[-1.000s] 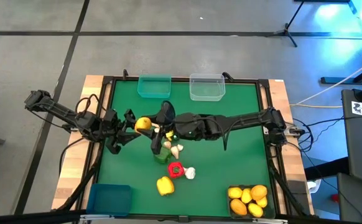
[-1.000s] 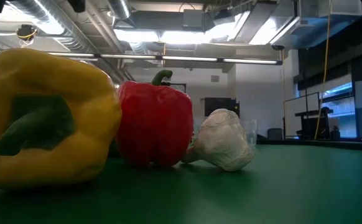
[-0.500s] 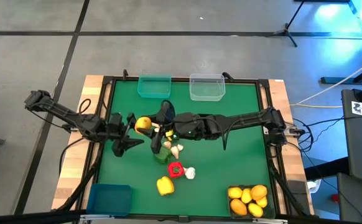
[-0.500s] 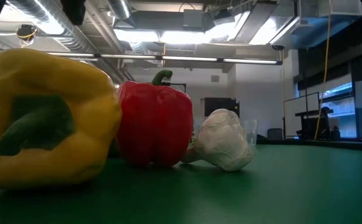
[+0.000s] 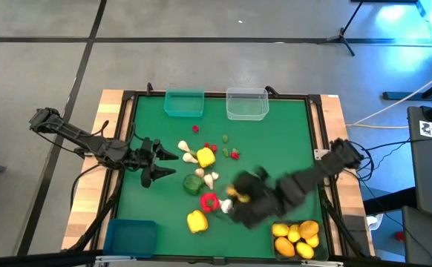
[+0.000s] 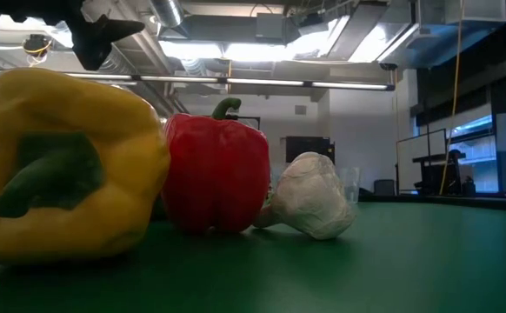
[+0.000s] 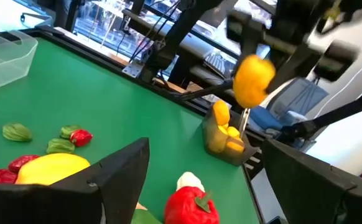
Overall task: Sort produce into baskets
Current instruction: Put the lemon into the black bin
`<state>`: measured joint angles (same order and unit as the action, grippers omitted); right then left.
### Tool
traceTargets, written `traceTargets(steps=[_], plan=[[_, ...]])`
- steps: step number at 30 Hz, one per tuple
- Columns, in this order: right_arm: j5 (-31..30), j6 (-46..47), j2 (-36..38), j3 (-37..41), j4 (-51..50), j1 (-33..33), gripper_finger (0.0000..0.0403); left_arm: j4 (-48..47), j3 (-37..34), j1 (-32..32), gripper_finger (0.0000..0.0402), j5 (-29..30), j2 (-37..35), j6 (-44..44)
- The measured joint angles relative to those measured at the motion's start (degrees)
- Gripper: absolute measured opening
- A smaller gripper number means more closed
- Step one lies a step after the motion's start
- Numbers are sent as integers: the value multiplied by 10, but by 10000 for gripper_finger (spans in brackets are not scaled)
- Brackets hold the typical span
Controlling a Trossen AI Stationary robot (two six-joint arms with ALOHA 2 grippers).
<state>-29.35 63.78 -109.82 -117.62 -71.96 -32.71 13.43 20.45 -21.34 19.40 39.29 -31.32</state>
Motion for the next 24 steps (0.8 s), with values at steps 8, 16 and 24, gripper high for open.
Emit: traceTargets(steps=[8,16,24], plan=[[30,426,-2,14,-183,-171,204,0,0,0,306,0,0,-23],[204,644,-6,64,-179,-266,204,6,0,0,306,5,0,-35],[374,661,-7,119,-155,-284,205,7,0,1,306,21,0,-35]])
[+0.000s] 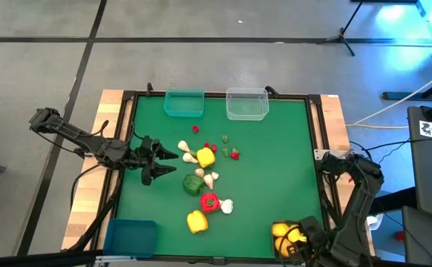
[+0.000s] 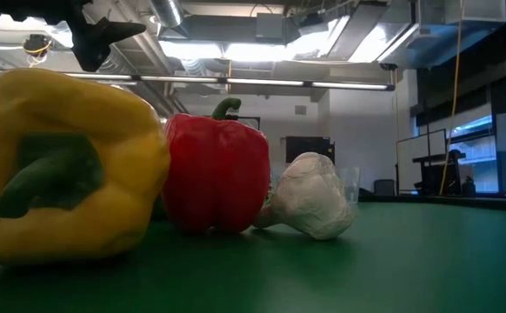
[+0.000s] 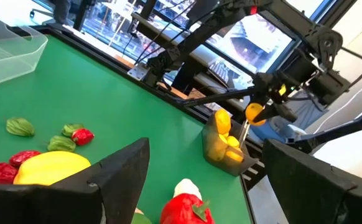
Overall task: Sort produce into baskets
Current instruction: Put the lemon into the black bin
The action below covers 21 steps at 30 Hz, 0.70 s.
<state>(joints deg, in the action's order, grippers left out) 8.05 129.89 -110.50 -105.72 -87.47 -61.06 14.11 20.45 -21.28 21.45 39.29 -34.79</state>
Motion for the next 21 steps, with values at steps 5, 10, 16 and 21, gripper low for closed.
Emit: traceTargets(steps=[5,10,16,21], plan=[[24,-2,0,33,35,-6,205,0,0,0,306,0,0,-5],[30,-12,0,75,46,-6,206,0,0,0,306,0,0,-9],[-12,-27,0,104,50,-6,237,-2,0,0,306,0,0,-12],[-3,-28,0,108,55,-8,279,-2,0,0,306,1,0,-13]])
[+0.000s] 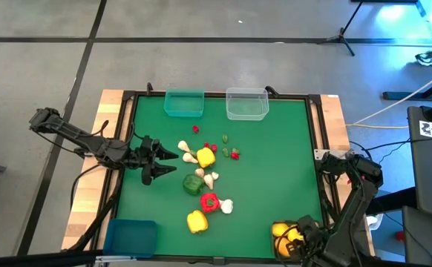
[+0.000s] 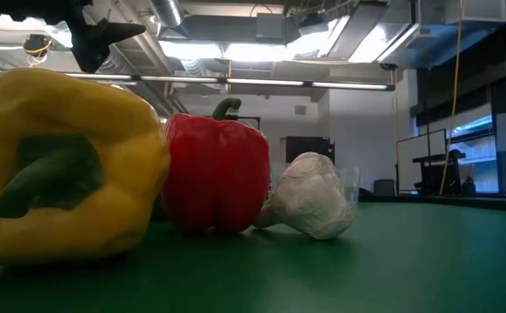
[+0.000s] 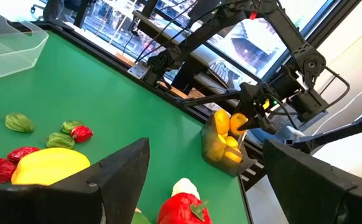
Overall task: Sort produce into baskets
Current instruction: Put the lemon into the black bin, then put the yellow bell pepper into the skyblue bin
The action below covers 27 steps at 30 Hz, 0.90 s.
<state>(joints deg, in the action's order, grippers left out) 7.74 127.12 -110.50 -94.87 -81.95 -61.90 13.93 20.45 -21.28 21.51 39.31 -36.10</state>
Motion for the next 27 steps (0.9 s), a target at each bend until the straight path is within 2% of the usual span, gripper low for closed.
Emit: traceTargets(steps=[5,14,20,27], plan=[[8,3,0,0,4,-8,299,0,0,0,306,0,0,0],[-7,2,0,0,5,-7,294,0,0,0,306,1,0,0],[-98,-1,12,-7,4,7,294,0,0,0,306,1,0,0],[-243,-35,20,-51,-62,44,294,0,0,0,306,5,0,0]])
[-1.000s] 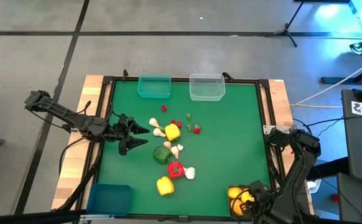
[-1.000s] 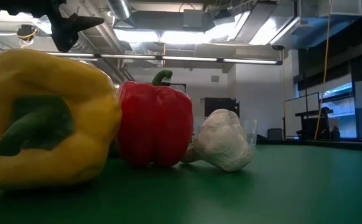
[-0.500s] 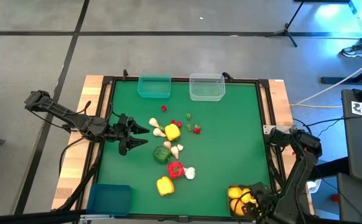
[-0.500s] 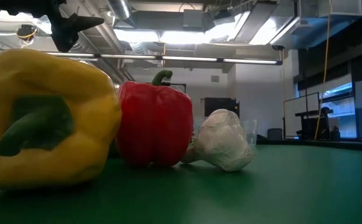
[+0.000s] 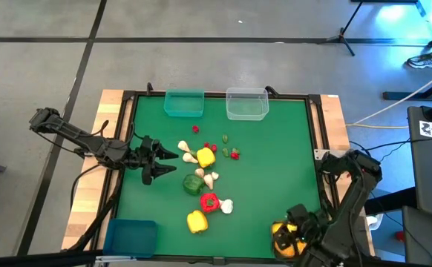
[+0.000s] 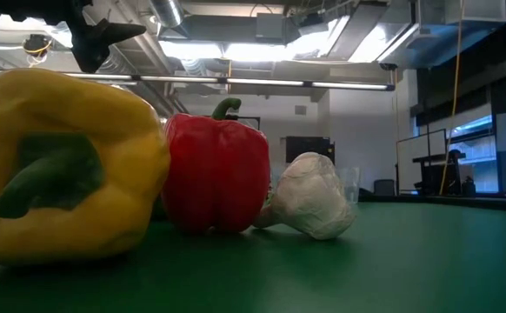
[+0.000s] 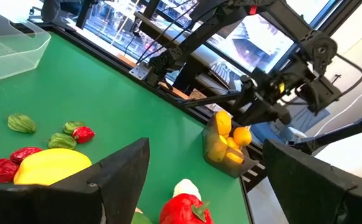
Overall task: Sort produce into baskets
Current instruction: Put the yellow bell pepper into the skyblue bin
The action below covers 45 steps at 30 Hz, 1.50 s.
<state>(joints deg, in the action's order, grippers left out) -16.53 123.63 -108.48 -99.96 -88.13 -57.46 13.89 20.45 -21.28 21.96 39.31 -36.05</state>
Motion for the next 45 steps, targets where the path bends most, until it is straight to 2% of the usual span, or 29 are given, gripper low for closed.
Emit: traceTargets(steps=[7,11,14,17,20,22,27,32,34,37,45], plan=[[-171,-116,0,-14,7,73,294,0,0,5,306,2,0,7],[-199,-195,0,-14,29,151,294,0,0,24,306,-3,0,-16],[-187,-294,0,-14,92,220,294,-13,1,48,306,-49,0,-41],[-148,-435,0,-14,182,281,294,-125,38,81,306,-110,7,-57],[-138,-536,0,-14,259,320,294,-239,95,111,306,-156,28,-14],[-137,-576,6,-13,276,333,294,-285,136,127,306,-172,48,36],[-91,-623,18,-14,283,368,294,-347,210,158,306,-186,107,113],[-48,-668,-22,9,368,402,294,-356,218,165,306,-200,124,119],[-36,-681,-40,16,421,413,294,-357,218,165,306,-206,118,120],[-19,-689,-59,18,450,430,294,-359,218,165,306,-211,94,119],[21,-705,-98,19,441,457,294,-363,219,165,306,-213,34,91]])
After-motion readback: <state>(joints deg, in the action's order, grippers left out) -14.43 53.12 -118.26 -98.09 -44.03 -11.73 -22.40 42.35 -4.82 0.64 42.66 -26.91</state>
